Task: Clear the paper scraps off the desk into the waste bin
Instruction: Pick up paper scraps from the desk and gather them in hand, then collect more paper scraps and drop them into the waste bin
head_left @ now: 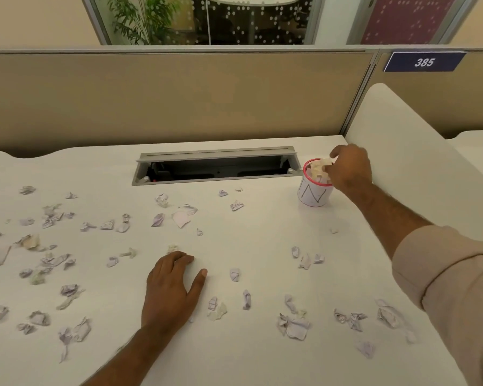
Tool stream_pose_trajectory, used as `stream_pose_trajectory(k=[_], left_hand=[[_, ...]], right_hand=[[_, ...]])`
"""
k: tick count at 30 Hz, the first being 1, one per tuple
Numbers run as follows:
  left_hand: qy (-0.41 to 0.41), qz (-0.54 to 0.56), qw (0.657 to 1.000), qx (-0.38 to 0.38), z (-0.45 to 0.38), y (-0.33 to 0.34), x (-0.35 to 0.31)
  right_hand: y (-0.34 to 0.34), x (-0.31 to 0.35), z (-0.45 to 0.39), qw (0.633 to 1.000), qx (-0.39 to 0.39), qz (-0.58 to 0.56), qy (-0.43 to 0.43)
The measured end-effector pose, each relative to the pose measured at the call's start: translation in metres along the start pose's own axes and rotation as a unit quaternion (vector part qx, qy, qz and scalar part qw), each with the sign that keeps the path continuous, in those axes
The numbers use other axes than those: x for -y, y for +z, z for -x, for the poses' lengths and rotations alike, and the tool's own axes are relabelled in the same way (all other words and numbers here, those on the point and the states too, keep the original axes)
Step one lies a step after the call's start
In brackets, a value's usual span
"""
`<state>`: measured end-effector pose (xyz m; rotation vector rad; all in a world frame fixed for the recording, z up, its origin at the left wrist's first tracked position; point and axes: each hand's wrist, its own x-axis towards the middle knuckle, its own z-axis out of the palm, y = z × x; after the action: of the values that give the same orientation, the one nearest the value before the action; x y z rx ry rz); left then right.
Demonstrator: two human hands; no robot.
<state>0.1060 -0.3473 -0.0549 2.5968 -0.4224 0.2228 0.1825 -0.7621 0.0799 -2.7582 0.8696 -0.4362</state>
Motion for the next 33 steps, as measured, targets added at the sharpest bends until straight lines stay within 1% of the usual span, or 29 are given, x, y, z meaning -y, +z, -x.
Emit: stream_pose_trajectory(k=[1,2,4,6,7,9,14,19,22,25,26,30,33], left_hand=[[0.0,0.0,1.0,-0.001,0.0,0.0,0.0],[0.001,0.001,1.0,-0.002,0.001,0.0,-0.001],[0.0,0.001,1.0,-0.002,0.001,0.0,-0.001],[-0.001,0.003,1.0,-0.001,0.001,0.0,-0.001],[-0.003,0.004,1.0,-0.001,0.001,0.0,-0.001],[-0.004,0.008,1.0,-0.001,0.001,0.0,-0.001],[-0.004,0.006,1.0,-0.002,0.001,0.0,0.0],[-0.008,0.0,1.0,-0.002,0.001,0.002,0.0],[-0.013,-0.001,1.0,-0.001,0.001,0.001,-0.001],[-0.015,0.001,1.0,0.002,0.002,0.0,-0.002],[-0.016,0.002,1.0,0.003,0.002,0.0,-0.002],[-0.016,0.003,1.0,0.009,0.001,-0.002,-0.002],[-0.013,0.001,1.0,0.006,0.002,-0.003,-0.003]], right_hand=[[0.0,0.002,-0.001,1.0,-0.002,-0.002,-0.012],[0.001,0.004,-0.002,1.0,0.017,0.001,-0.024],[0.005,0.009,-0.003,0.994,0.092,0.036,-0.048],[0.009,0.014,-0.005,0.978,0.169,0.099,-0.067],[0.01,0.016,-0.006,0.969,0.197,0.128,-0.07],[0.011,0.02,-0.011,0.958,0.225,0.16,-0.07],[0.014,0.03,-0.023,0.937,0.308,0.149,-0.069],[0.02,0.032,-0.036,0.911,0.378,0.159,-0.025],[0.021,0.035,-0.039,0.904,0.4,0.15,0.006],[0.021,0.037,-0.039,0.894,0.432,0.116,0.027],[0.02,0.036,-0.039,0.896,0.431,0.098,0.033],[0.0,0.035,-0.038,0.929,0.366,0.012,0.056],[-0.028,0.031,-0.036,0.929,0.353,-0.094,0.066]])
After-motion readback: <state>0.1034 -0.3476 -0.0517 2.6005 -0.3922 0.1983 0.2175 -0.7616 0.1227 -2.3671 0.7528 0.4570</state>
